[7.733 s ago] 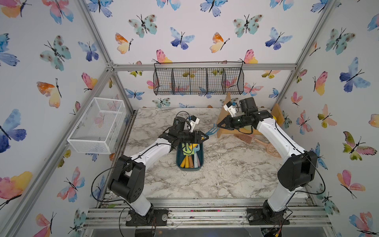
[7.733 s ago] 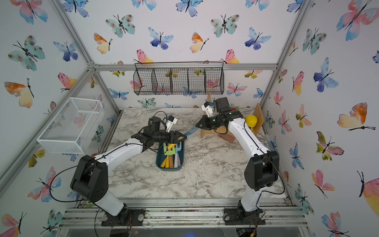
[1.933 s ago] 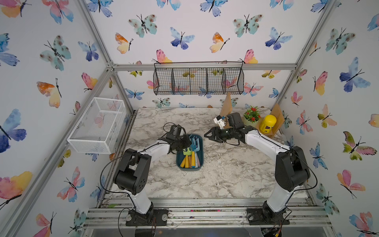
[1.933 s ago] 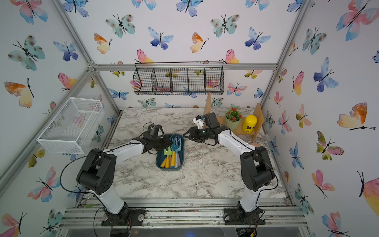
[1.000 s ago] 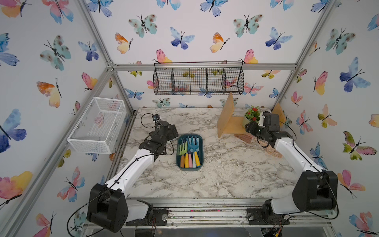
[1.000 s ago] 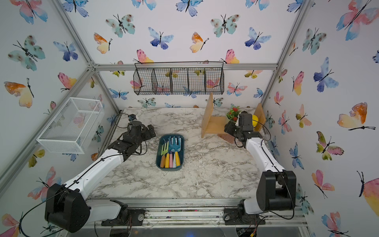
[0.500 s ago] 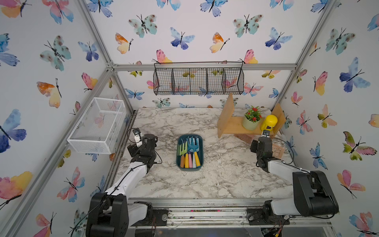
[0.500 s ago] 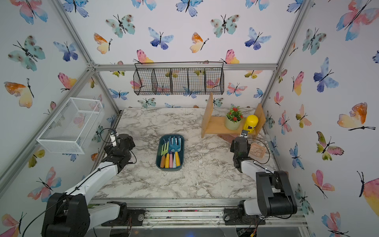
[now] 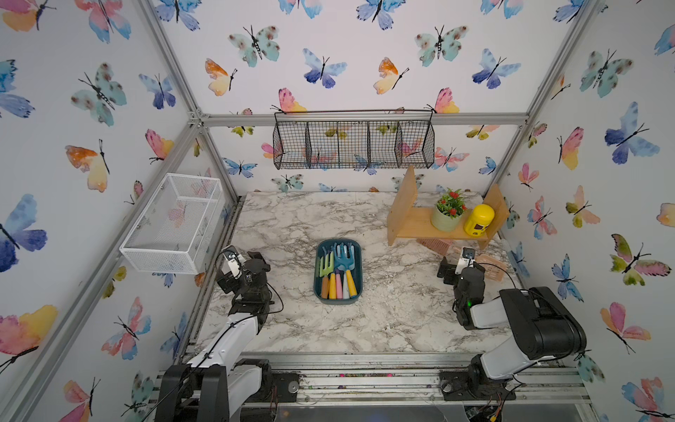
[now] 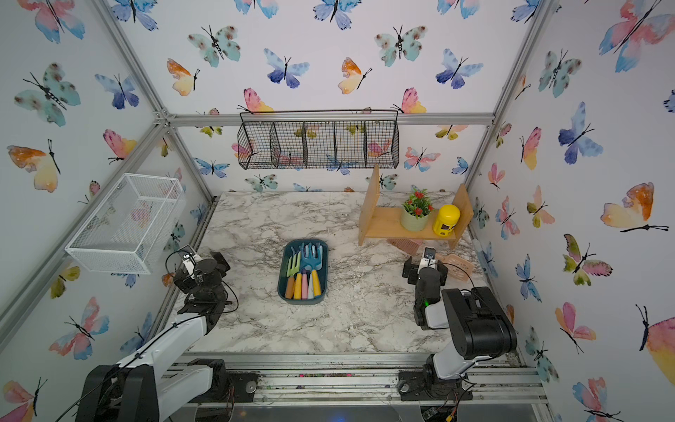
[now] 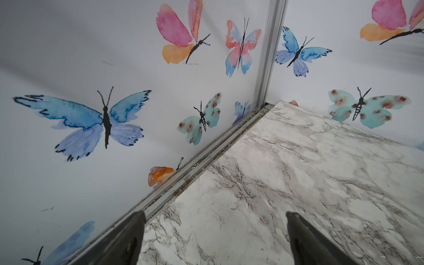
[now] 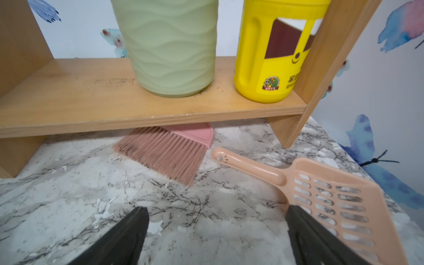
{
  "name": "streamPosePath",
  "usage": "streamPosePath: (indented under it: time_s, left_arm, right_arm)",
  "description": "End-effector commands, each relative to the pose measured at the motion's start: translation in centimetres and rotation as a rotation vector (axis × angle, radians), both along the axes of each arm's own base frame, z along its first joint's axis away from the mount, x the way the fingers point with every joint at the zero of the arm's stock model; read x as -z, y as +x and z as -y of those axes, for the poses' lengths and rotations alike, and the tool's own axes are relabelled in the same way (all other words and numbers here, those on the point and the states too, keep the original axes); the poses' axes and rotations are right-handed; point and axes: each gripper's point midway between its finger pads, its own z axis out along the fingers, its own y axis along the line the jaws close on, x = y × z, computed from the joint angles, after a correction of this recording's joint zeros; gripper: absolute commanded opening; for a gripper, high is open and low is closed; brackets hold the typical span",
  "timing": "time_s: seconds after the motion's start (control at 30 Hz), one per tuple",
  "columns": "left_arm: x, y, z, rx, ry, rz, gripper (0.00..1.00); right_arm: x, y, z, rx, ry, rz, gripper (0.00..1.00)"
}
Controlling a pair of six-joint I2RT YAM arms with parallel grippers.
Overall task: Put the rake into the storage box
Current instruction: Reset both arms
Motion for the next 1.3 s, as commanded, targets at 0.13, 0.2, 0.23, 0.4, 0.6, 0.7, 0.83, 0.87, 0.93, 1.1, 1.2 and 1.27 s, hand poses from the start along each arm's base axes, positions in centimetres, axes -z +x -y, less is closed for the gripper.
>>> streamPosePath:
  time_s: [0.13,0.2,0.23,0.4,0.6,0.7,0.83,0.87,0.93,1.1,1.2,1.27]
  left_arm:
    - [2.2,1.0,-0.1,0.046,-0.036,0.001,0.99]
    - [2.8,1.7,1.0,0.126,-0.073,0.023,0.99]
    - [3.1,2.1,1.6,0.163,-0.097,0.031,0.99]
    - [4.4,3.4,4.2,0.339,-0.087,0.055,0.99]
    - [4.6,3.4,7.9,0.527,0.041,0.113,0.99]
    - [5.7,3.9,8.0,0.527,-0.008,0.019,0.98]
    - [5.5,3.8,7.9,0.516,0.013,0.044,0.99]
    - [5.6,3.8,7.9,0.514,0.003,0.024,0.99]
    - [5.3,3.8,7.9,0.511,0.016,0.053,0.99]
    - [5.6,3.8,7.9,0.513,0.008,0.031,0.99]
    - [5.5,3.8,7.9,0.512,0.009,0.035,0.99]
    - [5.5,3.8,7.9,0.512,0.010,0.035,0.99]
  right_arm:
    - [-1.5,0.5,-0.4,-0.023,0.001,0.057,0.99]
    - [-1.4,0.4,-0.4,-0.023,0.001,0.056,0.99]
    - [-1.5,0.5,-0.4,-0.023,0.001,0.057,0.99]
    - [-1.5,0.4,-0.4,-0.023,0.001,0.057,0.99]
    - [-1.5,0.5,-0.4,-0.025,0.001,0.057,0.99]
    - [-1.4,0.5,-0.4,-0.025,0.001,0.056,0.99]
    - [-1.5,0.5,-0.4,-0.025,0.001,0.057,0.99]
    - [-1.5,0.5,-0.4,-0.025,0.001,0.057,0.99]
    - [-1.5,0.5,-0.4,-0.025,0.001,0.056,0.99]
    - [-1.4,0.4,-0.4,-0.025,0.001,0.055,0.99]
    - [-1.5,0.5,-0.4,-0.025,0.002,0.058,0.99]
    - [-1.5,0.5,-0.4,-0.025,0.001,0.057,0.99]
